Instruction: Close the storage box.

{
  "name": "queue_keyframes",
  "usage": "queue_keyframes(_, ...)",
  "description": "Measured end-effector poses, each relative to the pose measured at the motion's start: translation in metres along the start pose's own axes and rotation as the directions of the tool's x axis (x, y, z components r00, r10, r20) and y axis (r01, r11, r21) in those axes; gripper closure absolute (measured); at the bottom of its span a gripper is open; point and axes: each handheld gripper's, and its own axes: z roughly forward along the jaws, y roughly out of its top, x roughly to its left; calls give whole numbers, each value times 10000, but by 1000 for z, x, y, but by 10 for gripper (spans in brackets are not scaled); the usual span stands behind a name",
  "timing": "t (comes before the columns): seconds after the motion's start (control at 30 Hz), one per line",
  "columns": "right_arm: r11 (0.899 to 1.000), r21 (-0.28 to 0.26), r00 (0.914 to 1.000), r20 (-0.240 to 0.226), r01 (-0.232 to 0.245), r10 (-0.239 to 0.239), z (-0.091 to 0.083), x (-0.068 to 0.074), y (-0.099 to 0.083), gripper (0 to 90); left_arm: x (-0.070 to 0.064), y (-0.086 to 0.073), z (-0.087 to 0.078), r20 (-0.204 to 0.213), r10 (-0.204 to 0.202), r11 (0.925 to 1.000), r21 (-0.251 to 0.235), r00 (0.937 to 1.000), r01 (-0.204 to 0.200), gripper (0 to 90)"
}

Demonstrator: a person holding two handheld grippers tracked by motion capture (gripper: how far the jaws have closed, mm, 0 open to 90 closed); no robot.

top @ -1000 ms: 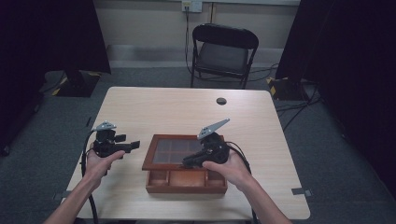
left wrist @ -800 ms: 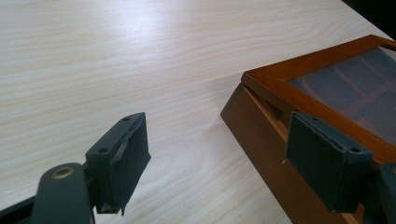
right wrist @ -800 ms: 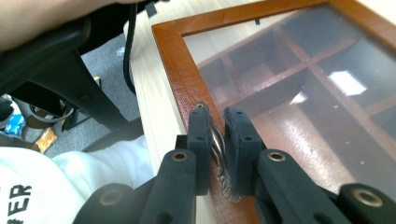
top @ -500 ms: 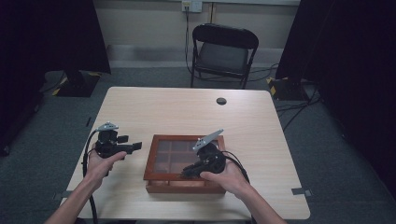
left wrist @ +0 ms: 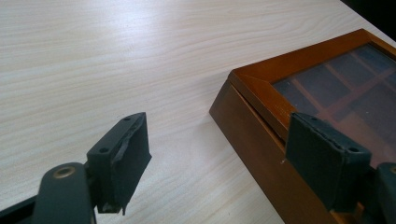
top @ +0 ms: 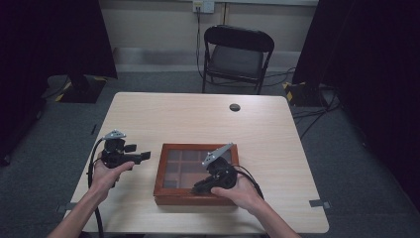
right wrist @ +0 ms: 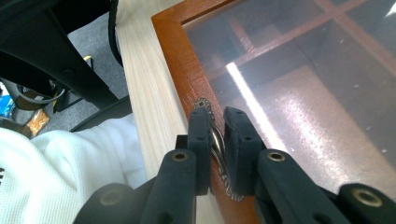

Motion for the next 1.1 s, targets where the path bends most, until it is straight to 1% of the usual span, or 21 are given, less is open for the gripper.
queue_keyframes(0.07, 9999, 158, 10000, 57, 15, -16, 4, 0, -1, 821, 0, 0, 0, 9, 0, 10000, 39, 10000, 0, 215)
queue_keyframes(0.1, 9999, 137, 10000, -3, 73, -73, 5, -1, -2, 821, 0, 0, 0, 6, -17, 10000, 29, 10000, 17, 215)
queue_keyframes(0.13, 9998, 215, 10000, 56, 47, -48, 6, 0, -2, 821, 0, 0, 0, -16, -25, 10000, 36, 10000, 25, 216)
queue_keyframes(0.3, 9996, 284, 10000, 3, 25, -25, 9, -2, -3, 821, 0, -1, 1, -23, -30, 10000, 87, 10000, 30, 218)
queue_keyframes(0.4, 9991, 424, 10000, 75, 6, -9, 12, -2, -5, 822, -1, -1, 2, -32, -13, 10000, 70, 10000, 14, 219)
queue_keyframes(0.5, 9994, 317, 9999, -14, 105, -105, 12, -3, -6, 822, -1, -1, 2, -34, 20, 9999, 106, 10000, -20, 219)
queue_keyframes(0.63, 9998, 148, 9999, -1, 153, -153, 12, -3, -8, 819, -1, -1, 2, -19, 38, 9999, 143, 10000, -37, 219)
queue_keyframes(0.67, 9999, 141, 10000, -30, 31, -31, 12, -4, -9, 805, -1, -1, 2, -35, 58, 9998, 196, 10000, -57, 219)
queue_keyframes(0.7, 9997, 84, 9997, -104, -230, 231, 12, -6, -10, 783, -1, -1, 3, -22, -3, 9999, 169, 10000, 4, 219)
queue_keyframes(0.73, 9997, -35, 9997, 36, -241, 241, 10, -7, -10, 683, -2, -1, 2, -45, -20, 9998, 186, 10000, 21, 219)
queue_keyframes(0.77, 9997, -35, 9997, 36, -241, 241, 10, -7, -10, 683, -2, -1, 2, -45, -20, 9998, 186, 10000, 21, 219)
queue_keyframes(0.8, 9990, -126, 9987, 245, -435, 438, 6, -8, -10, 670, -3, -2, 1, -130, 95, 9996, 270, 9999, -91, 220)
queue_keyframes(0.83, 9990, -126, 9987, 245, -435, 438, 6, -8, -10, 670, -3, -2, 1, -130, 95, 9996, 270, 9999, -91, 220)
queue_keyframes(0.87, 9974, -598, 9986, 335, -389, 410, 1, -10, -11, 631, -5, -2, 1, -97, 166, 9993, 333, 9998, -163, 219)
queue_keyframes(0.9, 9956, -825, 9979, 430, -440, 476, -3, -11, -10, 616, -5, -3, 1, -151, 206, 9991, 363, 9997, -200, 220)
queue_keyframes(0.93, 9944, -934, 9971, 537, -489, 540, -6, -11, -10, 597, -5, -3, 1, -151, 206, 9991, 363, 9997, -200, 220)
queue_keyframes(1.0, 9869, -1435, 9922, 892, -732, 866, -17, -15, -10, 531, -6, -3, 1, -181, 216, 9989, 427, 9996, -208, 220)
queue_keyframes(1.03, 9869, -1435, 9922, 892, -732, 866, -17, -15, -10, 531, -6, -3, 1, -181, 216, 9989, 427, 9996, -208, 220)
queue_keyframes(1.07, 9831, -1627, 9899, 995, -838, 1008, -22, -16, -10, 530, -7, -3, 1, -205, 203, 9987, 461, 9996, -193, 220)
queue_keyframes(1.1, 9795, -1794, 9871, 1136, -915, 1130, -27, -18, -11, 514, -6, -3, 1, -192, 277, 9984, 503, 9994, -267, 220)
